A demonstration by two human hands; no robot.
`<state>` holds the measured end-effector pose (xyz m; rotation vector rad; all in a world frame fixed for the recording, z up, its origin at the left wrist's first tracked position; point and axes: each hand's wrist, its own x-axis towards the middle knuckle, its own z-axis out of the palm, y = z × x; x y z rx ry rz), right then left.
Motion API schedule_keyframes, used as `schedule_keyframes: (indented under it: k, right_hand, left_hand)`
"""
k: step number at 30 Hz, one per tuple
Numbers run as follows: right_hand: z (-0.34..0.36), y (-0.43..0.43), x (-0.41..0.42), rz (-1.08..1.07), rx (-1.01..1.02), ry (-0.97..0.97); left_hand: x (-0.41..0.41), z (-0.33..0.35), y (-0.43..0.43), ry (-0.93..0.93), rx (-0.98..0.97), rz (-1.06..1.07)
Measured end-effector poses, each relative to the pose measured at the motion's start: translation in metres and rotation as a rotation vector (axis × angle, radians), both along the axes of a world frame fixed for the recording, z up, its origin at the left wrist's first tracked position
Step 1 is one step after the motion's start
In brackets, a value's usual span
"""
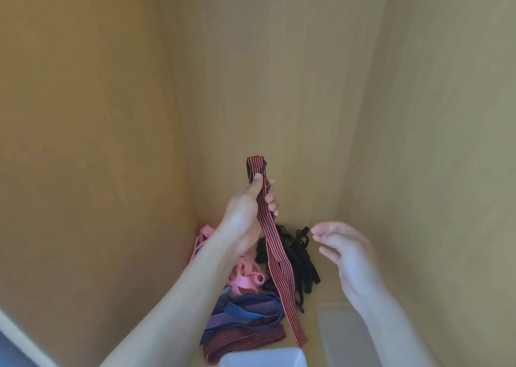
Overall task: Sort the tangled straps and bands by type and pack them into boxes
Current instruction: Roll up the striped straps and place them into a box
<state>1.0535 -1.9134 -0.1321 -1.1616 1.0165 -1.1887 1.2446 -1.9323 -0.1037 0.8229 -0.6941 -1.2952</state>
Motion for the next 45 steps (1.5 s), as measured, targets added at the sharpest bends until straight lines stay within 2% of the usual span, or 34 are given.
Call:
schedule_keyframes:
  k: [8, 13, 15, 18, 22, 26, 34, 39, 45]
  right_hand:
    - [0.095, -0.033, 0.026, 0.147, -0.347, 0.228]
    - [0.145, -0.059, 0.05, 0.203, -0.408, 0.42]
    - [0.159, -0.065, 0.055, 0.312, -0.442, 0.536]
    - [0.17, -0.073, 0.06, 0.412, -0.469, 0.579]
    - [0.174, -0.075, 0.064, 0.379, -0.509, 0.69]
    - [0.173, -0.078, 0.063, 0.248, -0.554, 0.764]
    - [0.171, -0.089, 0.046, 0.096, -0.545, 0.599]
    - [0.17, -0.095, 0.034, 0.03, -0.532, 0.545]
    - [0.17, -0.094, 0.03, 0.2, -0.5, 0.463]
  left_hand:
    - [-0.006, 0.043, -0.001, -0.299, -0.162, -0.034]
    - [-0.008, 0.06, 0.003, -0.424, -0.235, -0.045]
    - [-0.006, 0.066, 0.006, -0.438, -0.23, -0.022]
    - [-0.002, 0.072, 0.008, -0.445, -0.215, -0.012]
    - [0.002, 0.076, 0.014, -0.392, -0.191, -0.104]
    - [0.006, 0.076, 0.017, -0.345, -0.164, -0.136]
    - [0.017, 0.081, -0.001, -0.421, -0.172, 0.097]
    - [0.013, 0.083, -0.005, -0.465, -0.248, 0.1]
    - [-0.002, 0.083, -0.006, -0.52, -0.244, 0.149]
